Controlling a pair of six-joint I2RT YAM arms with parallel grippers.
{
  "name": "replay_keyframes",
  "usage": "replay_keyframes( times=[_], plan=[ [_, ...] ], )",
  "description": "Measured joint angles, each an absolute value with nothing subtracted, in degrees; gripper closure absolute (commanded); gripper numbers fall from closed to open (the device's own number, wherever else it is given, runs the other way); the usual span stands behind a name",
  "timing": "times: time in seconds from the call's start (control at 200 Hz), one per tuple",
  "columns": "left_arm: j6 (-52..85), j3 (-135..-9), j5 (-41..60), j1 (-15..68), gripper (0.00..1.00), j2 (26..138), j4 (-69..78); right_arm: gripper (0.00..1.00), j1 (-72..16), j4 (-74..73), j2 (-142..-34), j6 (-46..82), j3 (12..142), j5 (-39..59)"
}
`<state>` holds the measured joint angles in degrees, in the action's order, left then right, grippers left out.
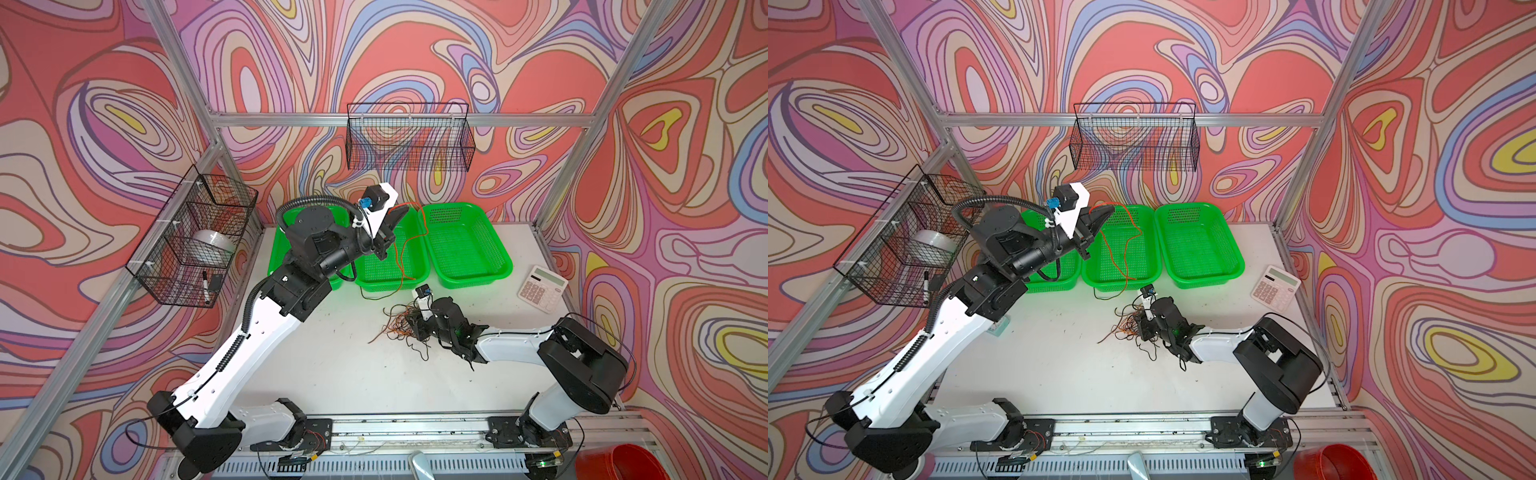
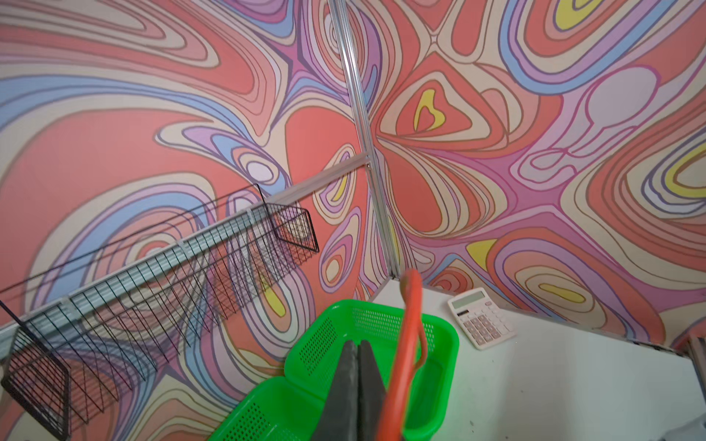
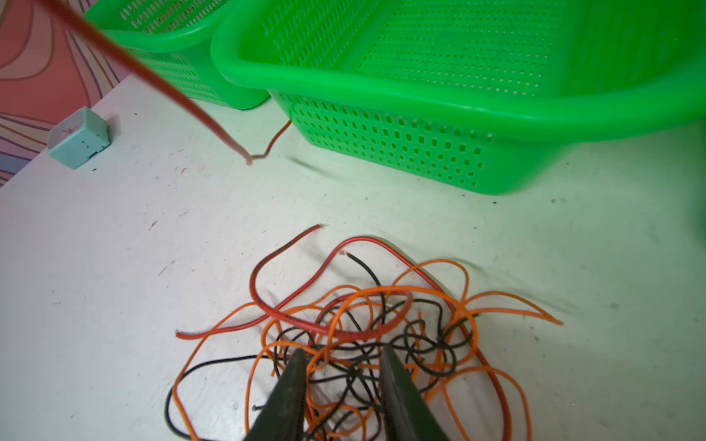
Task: Untangle the cables
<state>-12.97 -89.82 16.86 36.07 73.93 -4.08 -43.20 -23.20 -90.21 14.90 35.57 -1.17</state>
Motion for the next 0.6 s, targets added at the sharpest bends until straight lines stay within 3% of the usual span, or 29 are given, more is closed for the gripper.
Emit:
replay_keyframes(
  times=[0.21, 0.406, 0.601],
  plan=[
    [-15.2, -105.0, 15.4, 36.1, 1.0, 81.0, -10.3, 0.54, -43.2, -21.7, -80.9, 12.9, 34.6, -2.9],
    [-17.1, -117.3, 14.9, 36.1, 1.0, 84.6, -14.9, 0.5, -43.2, -21.4, -73.5, 9.6, 33.1, 1.5],
    [-18.3, -122.1, 14.8, 36.1, 1.0, 85.1, -15.7, 0.49, -43.2, -20.0, -74.6, 5.9, 39.2, 5.3]
  ],
)
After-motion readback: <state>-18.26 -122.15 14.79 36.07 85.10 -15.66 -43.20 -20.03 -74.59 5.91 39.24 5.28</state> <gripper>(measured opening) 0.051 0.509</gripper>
